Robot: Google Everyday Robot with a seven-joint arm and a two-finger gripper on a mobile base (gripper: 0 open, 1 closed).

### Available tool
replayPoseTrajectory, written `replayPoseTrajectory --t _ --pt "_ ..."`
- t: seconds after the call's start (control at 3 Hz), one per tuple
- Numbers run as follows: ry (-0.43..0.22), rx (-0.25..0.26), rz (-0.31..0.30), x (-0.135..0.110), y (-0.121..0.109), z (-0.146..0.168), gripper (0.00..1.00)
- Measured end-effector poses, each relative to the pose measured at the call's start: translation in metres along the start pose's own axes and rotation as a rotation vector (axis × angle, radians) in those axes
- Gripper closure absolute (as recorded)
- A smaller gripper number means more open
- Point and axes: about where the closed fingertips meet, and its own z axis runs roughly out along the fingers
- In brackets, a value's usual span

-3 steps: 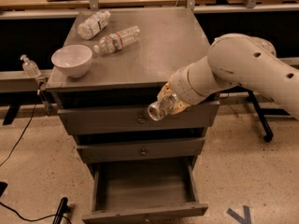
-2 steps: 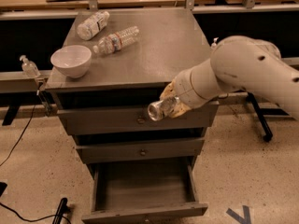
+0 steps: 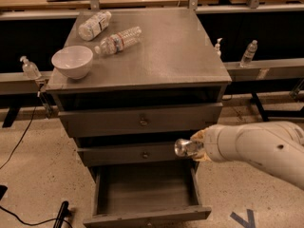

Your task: Place redbull can into bottom drawer

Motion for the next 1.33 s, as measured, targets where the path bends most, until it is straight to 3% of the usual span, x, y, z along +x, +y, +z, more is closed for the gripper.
replayPoseTrajectory --t 0.33,0.67,1.0,1.33 --pt "-0.008 0.051 0.088 -0.003 -0.004 0.004 1.00" --pt "-0.070 0.015 0.088 -0.013 -0.016 0.010 1.00" --pt "-0.217 -0.162 0.139 -0.012 0.004 0.066 1.00" --pt "-0.318 -0.434 0.282 0.000 0.068 0.131 1.00"
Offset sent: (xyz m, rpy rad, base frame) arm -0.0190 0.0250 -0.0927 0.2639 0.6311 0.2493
